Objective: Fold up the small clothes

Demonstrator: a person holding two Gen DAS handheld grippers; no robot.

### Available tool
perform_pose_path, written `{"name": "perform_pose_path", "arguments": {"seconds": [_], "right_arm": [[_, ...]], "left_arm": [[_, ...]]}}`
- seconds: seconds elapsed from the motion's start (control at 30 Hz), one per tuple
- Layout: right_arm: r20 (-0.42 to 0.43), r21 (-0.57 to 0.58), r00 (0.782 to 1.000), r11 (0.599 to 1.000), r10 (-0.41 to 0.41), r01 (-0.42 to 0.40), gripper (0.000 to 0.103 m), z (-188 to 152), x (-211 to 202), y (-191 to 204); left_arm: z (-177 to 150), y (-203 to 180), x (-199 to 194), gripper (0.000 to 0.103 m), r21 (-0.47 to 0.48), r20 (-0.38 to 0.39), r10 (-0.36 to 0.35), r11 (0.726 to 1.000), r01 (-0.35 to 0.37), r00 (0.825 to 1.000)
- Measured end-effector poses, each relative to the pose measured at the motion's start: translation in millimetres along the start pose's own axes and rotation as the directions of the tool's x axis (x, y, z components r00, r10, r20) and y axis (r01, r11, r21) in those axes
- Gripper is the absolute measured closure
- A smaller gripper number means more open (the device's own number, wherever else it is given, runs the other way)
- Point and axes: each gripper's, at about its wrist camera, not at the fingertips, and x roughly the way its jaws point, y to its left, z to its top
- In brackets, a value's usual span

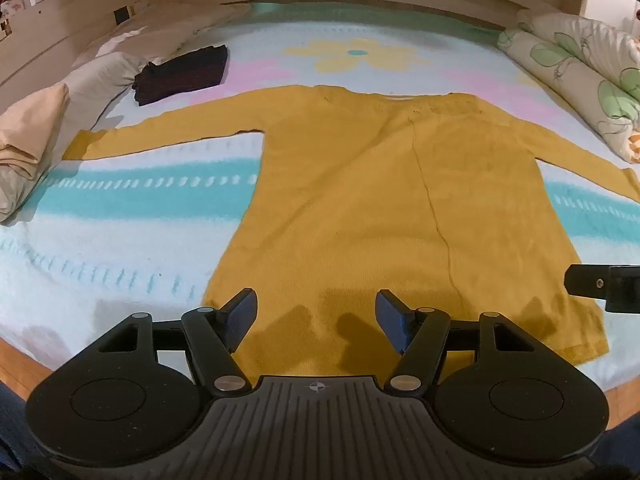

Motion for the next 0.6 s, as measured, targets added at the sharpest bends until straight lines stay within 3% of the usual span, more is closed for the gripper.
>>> {"name": "perform_pose_path", "arguments": {"seconds": [0.6], "right_arm": [[0.007, -0.003, 1.0, 1.0, 0.0, 0.0, 0.001, 0.2, -0.4, 2.2]], "left_arm": [[-1.7, -2.7, 0.4, 0.039, -0.003, 0.001, -0.006, 1.0, 0.006, 1.0]]}}
